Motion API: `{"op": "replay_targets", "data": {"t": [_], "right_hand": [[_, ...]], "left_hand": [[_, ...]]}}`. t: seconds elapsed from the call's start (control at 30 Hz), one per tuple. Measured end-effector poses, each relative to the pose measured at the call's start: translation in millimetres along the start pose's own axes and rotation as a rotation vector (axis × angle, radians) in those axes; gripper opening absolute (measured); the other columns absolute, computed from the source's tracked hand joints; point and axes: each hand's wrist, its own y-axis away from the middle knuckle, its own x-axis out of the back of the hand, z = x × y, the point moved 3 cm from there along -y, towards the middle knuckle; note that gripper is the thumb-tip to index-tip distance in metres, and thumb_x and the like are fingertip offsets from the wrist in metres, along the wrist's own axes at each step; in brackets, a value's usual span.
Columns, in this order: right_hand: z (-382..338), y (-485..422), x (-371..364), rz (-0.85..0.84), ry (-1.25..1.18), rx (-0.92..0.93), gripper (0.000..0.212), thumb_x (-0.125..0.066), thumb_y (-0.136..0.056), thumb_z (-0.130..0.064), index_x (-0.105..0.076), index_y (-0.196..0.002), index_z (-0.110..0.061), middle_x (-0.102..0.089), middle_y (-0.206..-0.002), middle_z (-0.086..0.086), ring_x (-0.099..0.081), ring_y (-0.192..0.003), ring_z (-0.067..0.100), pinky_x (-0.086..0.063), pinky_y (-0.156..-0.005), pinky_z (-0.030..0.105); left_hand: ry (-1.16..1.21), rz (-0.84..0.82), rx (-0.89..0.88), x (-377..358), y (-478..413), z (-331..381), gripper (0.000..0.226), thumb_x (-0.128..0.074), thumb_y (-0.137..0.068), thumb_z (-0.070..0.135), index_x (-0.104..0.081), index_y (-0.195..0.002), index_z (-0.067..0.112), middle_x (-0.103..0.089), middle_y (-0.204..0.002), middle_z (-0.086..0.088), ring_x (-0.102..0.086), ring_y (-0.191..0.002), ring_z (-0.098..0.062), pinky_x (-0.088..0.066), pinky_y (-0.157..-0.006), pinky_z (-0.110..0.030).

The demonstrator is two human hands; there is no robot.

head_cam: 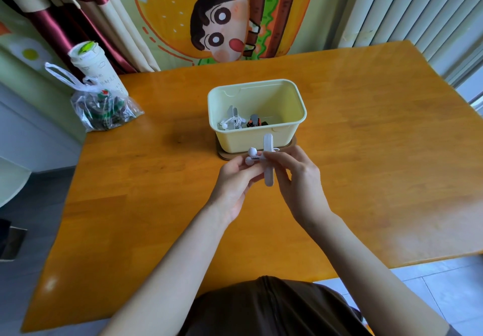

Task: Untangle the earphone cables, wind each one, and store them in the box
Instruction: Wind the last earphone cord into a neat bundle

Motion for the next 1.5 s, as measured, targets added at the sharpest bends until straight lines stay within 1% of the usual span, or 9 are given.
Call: {"op": "replay_targets", "data": {"t": [0.13,0.27,0.43,0.6,0.73,1.0,1.1,1.3,1.5], "right_hand": [[-1.9,-1.1,0.1,-0.008,0.039,0.025,0.023,-0.057,-0.09,-0.014,-0.07,-0.109,-0.011,-0.06,-0.095,0.007,-0.06,-0.085,0.017,-0.043,-0.074,0.013],[-5.6,-5.0,2.5,-0.023,0.062,0.058,0.019,-0.063,-0.087,-0.009,-0.071,-0.105,-0.008,-0.063,-0.093,0.006,-0.062,-0.082,0.014,-0.046,-0.073,0.015],[-7.9,-7.6,6.0,0.031,-0.149,-0.192,0.01,-0.073,-0.08,-0.015,-0.065,-0.085,-0.02,-0.067,-0.079,-0.013,-0.062,-0.076,0.002,-0.044,-0.068,0.006],[-5.0,-8.2,5.0,-0.016,-0.272,-0.338,0.011,-0.073,-0.081,-0.018,-0.064,-0.081,-0.024,-0.068,-0.08,-0.013,-0.065,-0.075,0.0,-0.05,-0.069,0.013],[-6.9,-7.4,5.9,-0.017,-0.251,-0.31,0.014,-0.071,-0.082,-0.015,-0.062,-0.079,-0.026,-0.067,-0.079,-0.015,-0.066,-0.076,0.003,-0.05,-0.07,0.014],[-6.0,-8.7,2.7,-0.071,-0.245,-0.315,0.01,-0.068,-0.082,-0.011,-0.065,-0.083,-0.02,-0.067,-0.08,-0.016,-0.063,-0.075,-0.001,-0.049,-0.07,0.013],[-5.1,-8.9,2.0,-0.084,-0.267,-0.323,0.018,-0.068,-0.082,-0.009,-0.06,-0.079,-0.025,-0.064,-0.078,-0.015,-0.059,-0.072,-0.002,-0.045,-0.067,0.01],[6.4,-5.4,-1.7,-0.137,-0.44,-0.434,0.017,-0.069,-0.079,-0.01,-0.056,-0.082,-0.021,-0.064,-0.076,-0.003,-0.062,-0.079,0.021,-0.054,-0.079,0.05],[6.7,-2.0,-5.2,-0.13,-0.5,-0.457,0.023,-0.066,-0.083,-0.005,-0.05,-0.078,-0.02,-0.058,-0.07,-0.004,-0.06,-0.077,0.024,-0.056,-0.077,0.051]], "left_hand": [[0.041,-0.014,-0.005,-2.1,1.0,3.9,0.014,-0.057,-0.09,0.002,-0.069,-0.095,0.007,-0.07,-0.083,-0.004,-0.066,-0.078,-0.012,-0.053,-0.069,-0.019],[0.044,0.042,-0.014,0.4,0.2,1.8,0.013,-0.058,-0.091,0.007,-0.069,-0.096,0.005,-0.07,-0.083,-0.005,-0.065,-0.078,-0.014,-0.052,-0.068,-0.02],[0.023,0.074,-0.017,1.5,-1.3,2.3,0.012,-0.059,-0.09,0.007,-0.068,-0.097,0.005,-0.069,-0.077,-0.004,-0.063,-0.069,-0.012,-0.05,-0.069,-0.021],[-0.011,0.06,-0.051,5.5,-1.8,3.9,0.013,-0.056,-0.092,0.004,-0.066,-0.098,0.009,-0.07,-0.087,-0.004,-0.066,-0.075,-0.009,-0.051,-0.068,-0.02],[-0.085,0.051,-0.085,7.0,-1.0,5.5,0.012,-0.058,-0.091,0.007,-0.067,-0.098,0.011,-0.07,-0.094,-0.005,-0.066,-0.084,-0.012,-0.052,-0.071,-0.021],[-0.09,0.089,-0.085,7.6,0.5,2.5,0.01,-0.057,-0.093,0.011,-0.067,-0.093,0.012,-0.07,-0.084,0.0,-0.066,-0.076,-0.01,-0.05,-0.066,-0.018],[-0.095,0.079,-0.103,7.2,2.2,2.2,0.009,-0.059,-0.092,0.014,-0.067,-0.094,0.01,-0.07,-0.083,0.001,-0.066,-0.075,-0.009,-0.049,-0.064,-0.017],[-0.185,0.099,-0.115,9.8,1.0,3.2,0.011,-0.059,-0.092,0.008,-0.067,-0.099,0.008,-0.07,-0.09,-0.004,-0.065,-0.076,-0.006,-0.048,-0.063,-0.015],[-0.238,0.127,-0.135,11.5,2.2,3.8,0.009,-0.059,-0.092,0.006,-0.066,-0.096,0.006,-0.066,-0.067,0.01,-0.059,-0.058,0.003,-0.044,-0.055,-0.01]]}}
